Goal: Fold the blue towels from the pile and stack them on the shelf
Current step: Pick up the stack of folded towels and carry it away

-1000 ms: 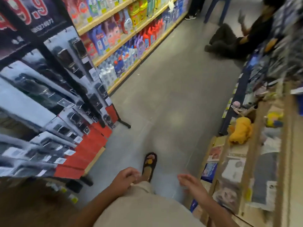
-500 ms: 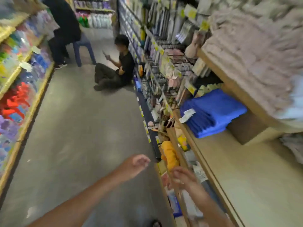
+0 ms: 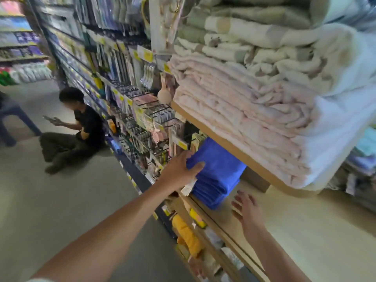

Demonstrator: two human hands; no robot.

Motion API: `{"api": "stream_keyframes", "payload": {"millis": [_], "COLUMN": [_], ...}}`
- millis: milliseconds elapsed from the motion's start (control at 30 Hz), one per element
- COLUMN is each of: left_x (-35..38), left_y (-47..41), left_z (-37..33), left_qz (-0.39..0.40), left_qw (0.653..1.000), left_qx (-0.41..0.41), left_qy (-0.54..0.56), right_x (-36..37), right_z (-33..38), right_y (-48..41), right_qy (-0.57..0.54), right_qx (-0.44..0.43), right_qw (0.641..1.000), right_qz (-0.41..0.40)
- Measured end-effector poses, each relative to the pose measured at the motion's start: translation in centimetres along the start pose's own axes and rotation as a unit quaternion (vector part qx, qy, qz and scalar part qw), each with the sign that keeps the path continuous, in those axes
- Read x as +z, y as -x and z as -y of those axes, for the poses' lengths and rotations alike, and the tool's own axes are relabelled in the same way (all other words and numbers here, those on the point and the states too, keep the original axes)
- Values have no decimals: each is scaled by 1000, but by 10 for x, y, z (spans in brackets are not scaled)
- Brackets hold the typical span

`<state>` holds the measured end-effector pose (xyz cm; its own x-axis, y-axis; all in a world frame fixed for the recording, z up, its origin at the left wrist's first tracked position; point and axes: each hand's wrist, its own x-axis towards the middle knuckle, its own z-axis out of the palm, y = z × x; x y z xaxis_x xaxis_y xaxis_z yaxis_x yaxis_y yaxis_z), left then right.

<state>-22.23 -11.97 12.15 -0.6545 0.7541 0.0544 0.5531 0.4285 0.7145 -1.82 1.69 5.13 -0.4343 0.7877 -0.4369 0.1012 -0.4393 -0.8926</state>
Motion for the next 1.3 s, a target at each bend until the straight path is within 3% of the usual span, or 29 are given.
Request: {"api": "stream_keyframes", "payload": {"millis": [100, 300, 500, 667, 900, 1300], "left_x": [-3, 14, 24, 8, 23, 144], "left_y": [-49, -111, -128, -132, -123, -46], "left_z": [-8, -7, 24, 36, 32, -73], "left_qz": [99, 268, 309, 348, 391, 465], "left_qw": [993, 957, 927, 899, 866, 813], "left_qx": [-49, -97, -110, -95, -91, -23], "left_qy": [-30, 59, 183, 246, 297, 351], "right_x": [5, 17, 44, 64, 65, -60], "right_z": [-1, 0, -7, -4, -9, -16], "right_y": [-18, -36, -36, -28, -10, 95], "right_qy": [-27, -76, -145, -221, -260, -301], "right_qx": [85, 148, 121, 82, 60, -24], "right_qw": [996, 986, 982, 967, 959, 950], "right_qz": [0, -25, -29, 95, 95, -79]}}
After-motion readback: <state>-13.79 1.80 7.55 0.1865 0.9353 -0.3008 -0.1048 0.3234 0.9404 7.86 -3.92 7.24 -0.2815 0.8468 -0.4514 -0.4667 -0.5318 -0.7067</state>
